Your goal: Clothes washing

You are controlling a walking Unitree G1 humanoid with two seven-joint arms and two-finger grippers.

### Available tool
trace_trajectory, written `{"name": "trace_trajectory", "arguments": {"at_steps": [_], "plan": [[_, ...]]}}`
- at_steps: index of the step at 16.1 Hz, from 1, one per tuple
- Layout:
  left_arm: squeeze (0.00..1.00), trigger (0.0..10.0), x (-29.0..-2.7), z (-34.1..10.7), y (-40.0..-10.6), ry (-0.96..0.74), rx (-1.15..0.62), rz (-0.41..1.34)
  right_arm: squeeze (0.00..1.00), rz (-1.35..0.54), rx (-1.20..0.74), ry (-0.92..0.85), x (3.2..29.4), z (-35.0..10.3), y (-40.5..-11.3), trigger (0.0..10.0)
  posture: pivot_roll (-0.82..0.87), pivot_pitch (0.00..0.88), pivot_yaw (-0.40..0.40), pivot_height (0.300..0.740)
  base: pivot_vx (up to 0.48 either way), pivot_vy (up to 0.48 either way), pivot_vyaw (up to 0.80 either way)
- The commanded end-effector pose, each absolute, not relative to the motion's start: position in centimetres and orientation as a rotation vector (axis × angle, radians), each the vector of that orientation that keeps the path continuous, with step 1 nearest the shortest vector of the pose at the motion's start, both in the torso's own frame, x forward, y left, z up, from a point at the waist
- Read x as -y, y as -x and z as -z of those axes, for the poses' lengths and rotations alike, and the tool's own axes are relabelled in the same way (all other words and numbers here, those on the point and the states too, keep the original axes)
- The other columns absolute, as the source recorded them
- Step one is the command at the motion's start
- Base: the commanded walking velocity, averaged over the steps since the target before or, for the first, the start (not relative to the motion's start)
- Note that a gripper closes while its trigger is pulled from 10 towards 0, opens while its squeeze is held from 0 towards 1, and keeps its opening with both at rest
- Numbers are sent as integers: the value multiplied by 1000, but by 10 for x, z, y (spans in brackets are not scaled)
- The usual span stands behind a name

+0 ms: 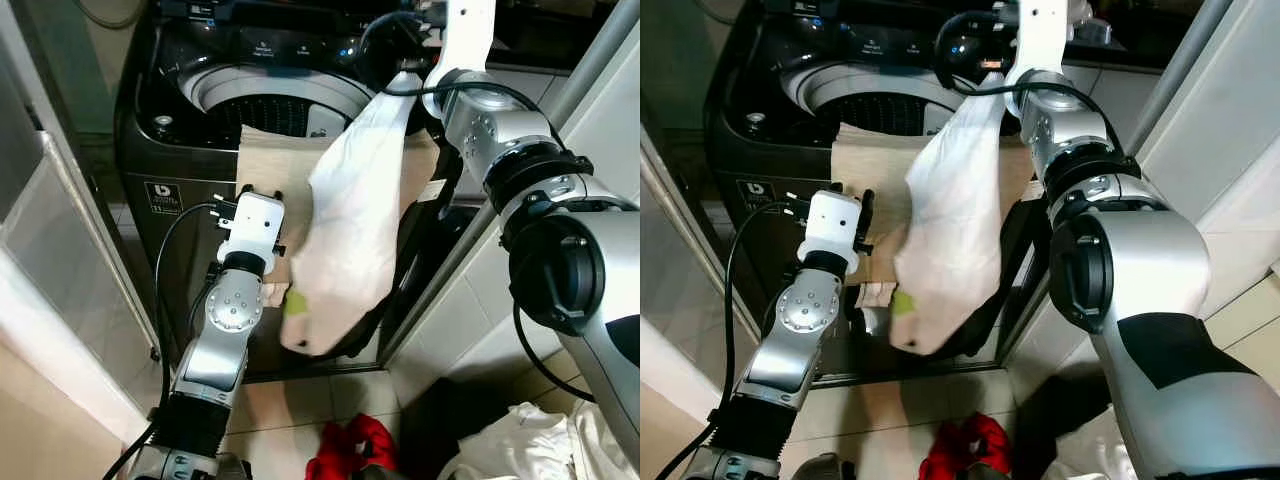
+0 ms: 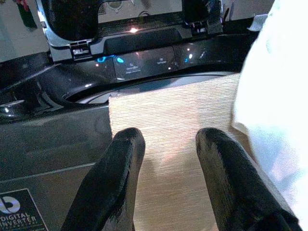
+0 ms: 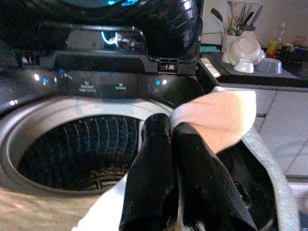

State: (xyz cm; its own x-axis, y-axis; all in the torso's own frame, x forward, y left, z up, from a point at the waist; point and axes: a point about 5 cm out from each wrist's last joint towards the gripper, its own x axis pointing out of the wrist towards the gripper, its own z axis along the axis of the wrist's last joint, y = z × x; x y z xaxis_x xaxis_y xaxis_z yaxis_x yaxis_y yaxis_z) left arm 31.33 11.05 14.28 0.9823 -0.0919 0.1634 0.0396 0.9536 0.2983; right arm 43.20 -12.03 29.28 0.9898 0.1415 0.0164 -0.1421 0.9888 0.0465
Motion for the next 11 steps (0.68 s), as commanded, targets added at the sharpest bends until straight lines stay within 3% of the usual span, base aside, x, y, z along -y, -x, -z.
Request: {"name": "trace_trajectory", "arguments": {"at_steps": [1, 4, 5, 7, 9, 11], "plan": [[0, 10000, -108, -149, -315, -292, 193, 71, 0, -125, 108, -73, 124, -314, -432, 10000, 129, 0, -123, 740, 0, 0, 0], [0, 10000, -106, -157, -318, -287, 212, 82, 0, -161, 498, 26, 111, -420, -412, 10000, 108, 0, -98, 740, 0, 0, 0], [0, 10000, -103, -161, -321, -284, 223, 97, 0, -129, 664, 109, 112, -470, -393, 10000, 101, 0, -96, 740, 0, 0, 0], [0, 10000, -100, -166, -324, -225, 243, 113, 0, -16, 794, 189, 126, -514, -371, 10000, 95, 0, -102, 740, 0, 0, 0], [0, 10000, -101, -174, -323, -165, 283, 103, 0, 39, 820, 195, 137, -528, -364, 10000, 95, 0, -109, 740, 474, 0, 0], [0, 10000, -99, -184, -322, -212, 347, 118, 0, 72, 829, 222, 140, -529, -363, 10000, 94, 0, -110, 740, 469, 0, 0]]}}
